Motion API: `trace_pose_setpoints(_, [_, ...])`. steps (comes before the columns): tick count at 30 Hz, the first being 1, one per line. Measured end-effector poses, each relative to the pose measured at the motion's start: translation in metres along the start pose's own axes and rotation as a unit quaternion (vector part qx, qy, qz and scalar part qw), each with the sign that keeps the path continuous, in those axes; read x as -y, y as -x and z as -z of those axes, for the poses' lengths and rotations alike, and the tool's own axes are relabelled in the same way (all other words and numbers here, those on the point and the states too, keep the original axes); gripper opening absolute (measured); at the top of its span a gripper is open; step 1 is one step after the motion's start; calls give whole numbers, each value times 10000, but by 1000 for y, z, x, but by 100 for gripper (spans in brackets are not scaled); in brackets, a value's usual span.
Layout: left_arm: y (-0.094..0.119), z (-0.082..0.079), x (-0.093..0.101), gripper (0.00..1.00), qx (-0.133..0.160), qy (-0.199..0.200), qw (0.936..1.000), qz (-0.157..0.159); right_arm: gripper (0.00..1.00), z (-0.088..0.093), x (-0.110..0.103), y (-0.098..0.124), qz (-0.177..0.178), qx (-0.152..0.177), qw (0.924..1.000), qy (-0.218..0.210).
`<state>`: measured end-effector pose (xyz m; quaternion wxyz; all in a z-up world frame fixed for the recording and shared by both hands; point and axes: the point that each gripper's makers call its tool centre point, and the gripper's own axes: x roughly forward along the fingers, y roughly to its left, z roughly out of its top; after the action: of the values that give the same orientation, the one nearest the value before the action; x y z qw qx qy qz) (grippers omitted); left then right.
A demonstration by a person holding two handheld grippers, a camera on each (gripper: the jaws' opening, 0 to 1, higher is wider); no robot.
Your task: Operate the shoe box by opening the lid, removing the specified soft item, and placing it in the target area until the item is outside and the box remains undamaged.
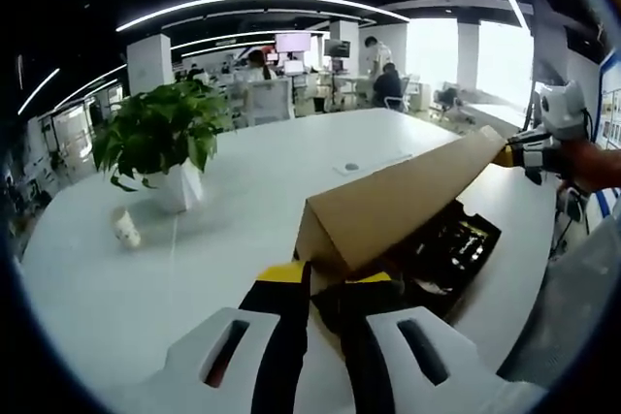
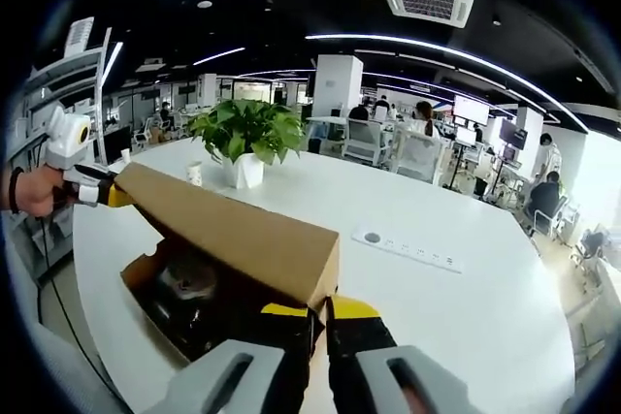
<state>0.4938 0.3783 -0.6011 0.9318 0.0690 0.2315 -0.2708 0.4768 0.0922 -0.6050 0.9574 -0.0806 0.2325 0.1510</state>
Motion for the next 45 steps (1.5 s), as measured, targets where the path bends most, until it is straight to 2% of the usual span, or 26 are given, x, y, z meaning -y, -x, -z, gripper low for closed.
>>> trace_pose_setpoints(18, [-9,-12,-8,6,2,-152,9999,-54,0,-8,3,-3,-29,-65,9998,159])
trace_pose_setpoints(45, [-22,-29,-22,3,64,-58,9998,-189,0,-23,12,-16,-71,-60,9996,279])
